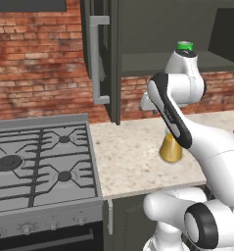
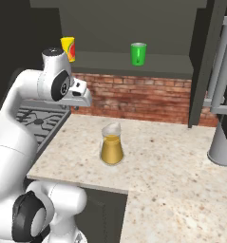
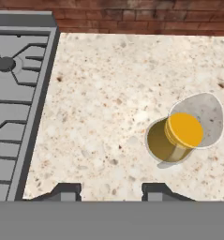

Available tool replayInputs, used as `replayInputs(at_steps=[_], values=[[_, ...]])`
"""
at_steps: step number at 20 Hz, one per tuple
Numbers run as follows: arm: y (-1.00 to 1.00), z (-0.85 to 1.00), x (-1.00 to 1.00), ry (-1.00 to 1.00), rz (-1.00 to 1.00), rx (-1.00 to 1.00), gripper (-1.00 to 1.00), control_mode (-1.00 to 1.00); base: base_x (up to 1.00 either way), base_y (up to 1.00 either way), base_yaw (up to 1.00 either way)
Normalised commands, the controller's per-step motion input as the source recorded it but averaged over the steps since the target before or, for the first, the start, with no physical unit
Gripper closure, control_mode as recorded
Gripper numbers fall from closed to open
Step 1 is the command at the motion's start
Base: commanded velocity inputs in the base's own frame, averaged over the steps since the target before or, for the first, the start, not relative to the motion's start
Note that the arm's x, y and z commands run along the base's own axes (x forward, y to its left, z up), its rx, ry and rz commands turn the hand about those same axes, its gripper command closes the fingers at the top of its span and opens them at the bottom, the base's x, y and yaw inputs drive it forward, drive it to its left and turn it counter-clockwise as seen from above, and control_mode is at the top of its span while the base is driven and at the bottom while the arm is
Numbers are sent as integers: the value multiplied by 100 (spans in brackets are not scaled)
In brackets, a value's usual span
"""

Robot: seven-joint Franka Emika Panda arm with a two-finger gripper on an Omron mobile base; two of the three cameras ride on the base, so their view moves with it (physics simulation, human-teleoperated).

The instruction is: There is a tray on the dining counter. Grab the cup, mug, and pitcher and place them on the tray. The pitcher may be placed next to the tray if it cannot fit the tray.

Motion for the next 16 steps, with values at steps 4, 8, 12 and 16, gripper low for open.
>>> replayInputs(at_steps=[4,8,12,16], values=[[-5,11,-1,0,0,1,-100,-100,0,0,0],[-5,23,-6,-1,0,2,-100,-100,0,0,0],[-2,37,-17,-5,-2,3,-100,-100,0,0,0],[0,43,-12,-7,-5,4,-100,-100,0,0,0]])
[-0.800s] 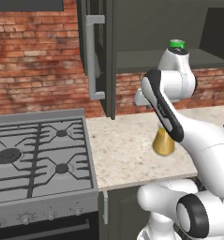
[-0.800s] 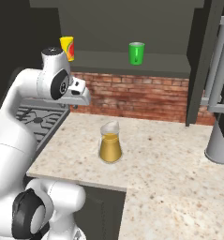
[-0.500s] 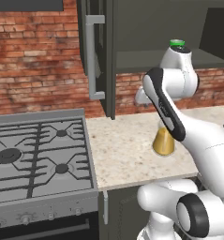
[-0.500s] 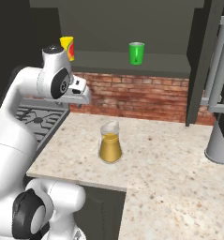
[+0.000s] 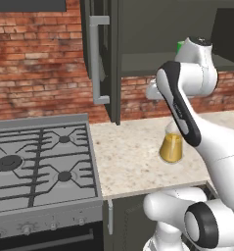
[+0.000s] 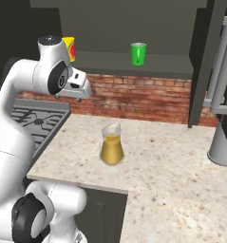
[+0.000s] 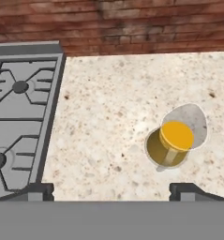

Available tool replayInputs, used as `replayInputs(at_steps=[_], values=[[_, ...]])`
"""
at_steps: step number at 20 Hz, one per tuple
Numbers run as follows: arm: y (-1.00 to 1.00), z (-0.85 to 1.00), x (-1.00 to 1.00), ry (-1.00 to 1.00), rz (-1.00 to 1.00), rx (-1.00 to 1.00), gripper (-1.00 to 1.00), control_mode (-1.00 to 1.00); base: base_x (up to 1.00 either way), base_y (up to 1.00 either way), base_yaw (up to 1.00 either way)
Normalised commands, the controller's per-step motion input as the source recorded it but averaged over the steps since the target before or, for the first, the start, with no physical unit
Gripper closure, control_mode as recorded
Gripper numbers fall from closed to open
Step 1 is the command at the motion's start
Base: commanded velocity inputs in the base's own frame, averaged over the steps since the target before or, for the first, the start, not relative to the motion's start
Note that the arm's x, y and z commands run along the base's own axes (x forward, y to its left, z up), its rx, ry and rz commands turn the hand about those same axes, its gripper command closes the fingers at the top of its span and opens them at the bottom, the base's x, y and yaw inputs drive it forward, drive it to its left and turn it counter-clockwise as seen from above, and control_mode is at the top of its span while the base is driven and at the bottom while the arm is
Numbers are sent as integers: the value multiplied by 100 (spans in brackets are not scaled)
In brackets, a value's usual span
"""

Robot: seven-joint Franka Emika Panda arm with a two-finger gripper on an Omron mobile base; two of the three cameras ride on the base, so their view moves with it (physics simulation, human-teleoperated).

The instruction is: There is a tray on the dining counter. Grab the cup, mug, and pitcher and place them on the tray. The pitcher may be placed next to the tray if it cannot fit the tray.

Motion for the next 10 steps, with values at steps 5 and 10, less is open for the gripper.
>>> replayInputs(at_steps=[5,10], values=[[0,41,-2,-4,-11,10,-100,-100,0,0,0],[-1,19,-1,0,-17,22,-100,-100,0,0,0]])
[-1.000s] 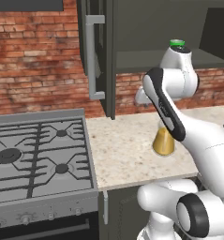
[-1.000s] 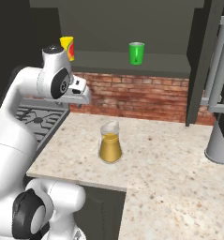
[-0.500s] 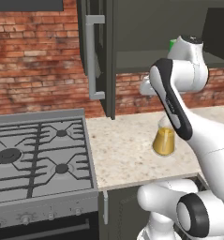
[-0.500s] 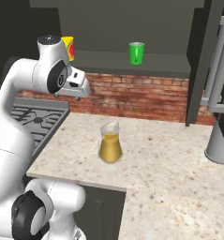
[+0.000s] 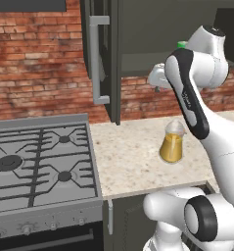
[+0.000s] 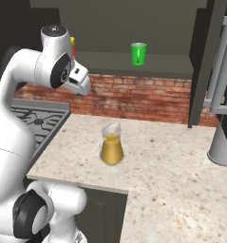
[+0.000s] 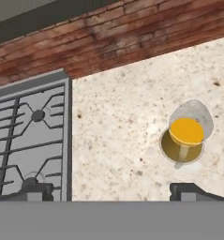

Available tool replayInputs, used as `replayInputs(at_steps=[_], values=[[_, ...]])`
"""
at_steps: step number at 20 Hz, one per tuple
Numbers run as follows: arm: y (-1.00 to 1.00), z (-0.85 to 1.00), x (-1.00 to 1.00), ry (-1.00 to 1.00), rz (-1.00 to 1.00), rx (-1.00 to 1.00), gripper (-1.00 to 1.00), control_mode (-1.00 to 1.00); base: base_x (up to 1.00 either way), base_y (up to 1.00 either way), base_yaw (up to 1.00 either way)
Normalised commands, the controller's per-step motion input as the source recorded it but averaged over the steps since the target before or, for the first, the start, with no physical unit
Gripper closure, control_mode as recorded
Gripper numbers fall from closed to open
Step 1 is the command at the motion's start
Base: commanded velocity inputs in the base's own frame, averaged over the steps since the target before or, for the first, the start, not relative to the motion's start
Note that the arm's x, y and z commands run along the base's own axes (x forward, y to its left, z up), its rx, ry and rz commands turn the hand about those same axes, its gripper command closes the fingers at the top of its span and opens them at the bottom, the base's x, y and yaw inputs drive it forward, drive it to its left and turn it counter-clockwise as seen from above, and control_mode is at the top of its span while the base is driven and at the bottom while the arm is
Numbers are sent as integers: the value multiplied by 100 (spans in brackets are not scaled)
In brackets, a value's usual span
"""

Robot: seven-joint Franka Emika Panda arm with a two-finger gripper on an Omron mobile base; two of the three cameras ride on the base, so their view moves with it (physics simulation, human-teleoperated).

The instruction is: There is a tray on the dining counter. Grab the cup, mug, and pitcher and place them on the tray. The pitcher may be placed next to the tray if it cannot fit the tray.

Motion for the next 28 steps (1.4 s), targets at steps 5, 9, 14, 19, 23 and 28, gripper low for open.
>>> replayInputs(at_steps=[5,9,14,19,23,28], values=[[0,17,0,0,-21,22,-100,-100,0,0,0],[0,29,0,0,-24,21,-100,-100,0,0,0],[0,21,0,-3,-24,16,-100,-100,0,0,0],[11,13,0,-12,-18,15,-100,-100,0,0,0],[14,15,0,-14,-12,16,-100,-100,0,0,0],[6,22,6,-12,-4,18,-100,-100,0,0,0]])
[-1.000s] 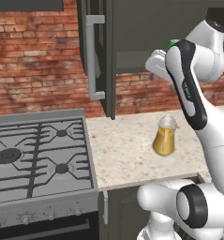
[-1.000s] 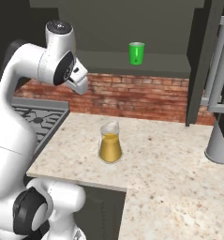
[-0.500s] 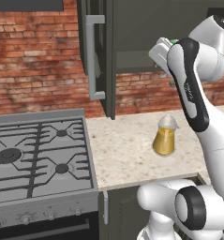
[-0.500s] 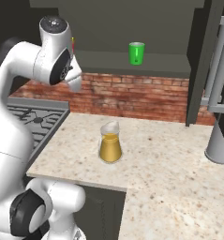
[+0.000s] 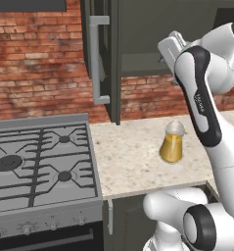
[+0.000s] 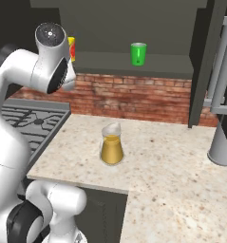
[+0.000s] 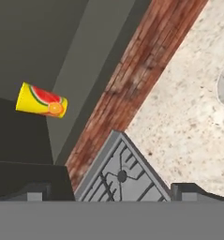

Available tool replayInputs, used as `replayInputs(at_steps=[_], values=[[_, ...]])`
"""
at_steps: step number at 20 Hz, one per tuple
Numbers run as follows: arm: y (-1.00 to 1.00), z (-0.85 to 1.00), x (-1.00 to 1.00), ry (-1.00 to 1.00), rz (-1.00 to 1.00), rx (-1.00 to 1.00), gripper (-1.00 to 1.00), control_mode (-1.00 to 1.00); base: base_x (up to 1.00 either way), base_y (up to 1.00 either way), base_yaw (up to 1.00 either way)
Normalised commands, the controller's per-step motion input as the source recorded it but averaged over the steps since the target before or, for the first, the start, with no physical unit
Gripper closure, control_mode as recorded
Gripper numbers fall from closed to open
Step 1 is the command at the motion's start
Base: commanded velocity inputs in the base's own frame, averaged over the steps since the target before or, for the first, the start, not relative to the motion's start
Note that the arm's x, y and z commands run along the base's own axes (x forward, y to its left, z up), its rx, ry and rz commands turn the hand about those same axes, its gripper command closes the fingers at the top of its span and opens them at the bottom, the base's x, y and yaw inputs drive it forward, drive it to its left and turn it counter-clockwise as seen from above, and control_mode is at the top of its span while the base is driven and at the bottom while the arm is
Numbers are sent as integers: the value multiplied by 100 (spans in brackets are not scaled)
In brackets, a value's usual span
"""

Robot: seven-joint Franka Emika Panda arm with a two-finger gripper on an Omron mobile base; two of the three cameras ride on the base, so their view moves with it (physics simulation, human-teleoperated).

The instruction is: There is a tray on the dining counter. Grab the cup, mug, and pitcher and place them on the tray. The pitcher may be placed next to the tray if it cannot fit the tray.

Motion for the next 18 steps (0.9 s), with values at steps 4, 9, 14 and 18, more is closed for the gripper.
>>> replayInputs(at_steps=[4,9,14,18], values=[[0,29,16,-5,0,15,-100,-100,0,0,0],[0,31,4,0,0,4,-100,-100,0,0,0],[0,12,14,0,3,3,-100,-100,0,0,0],[2,0,18,0,5,6,-100,-100,0,0,0]])
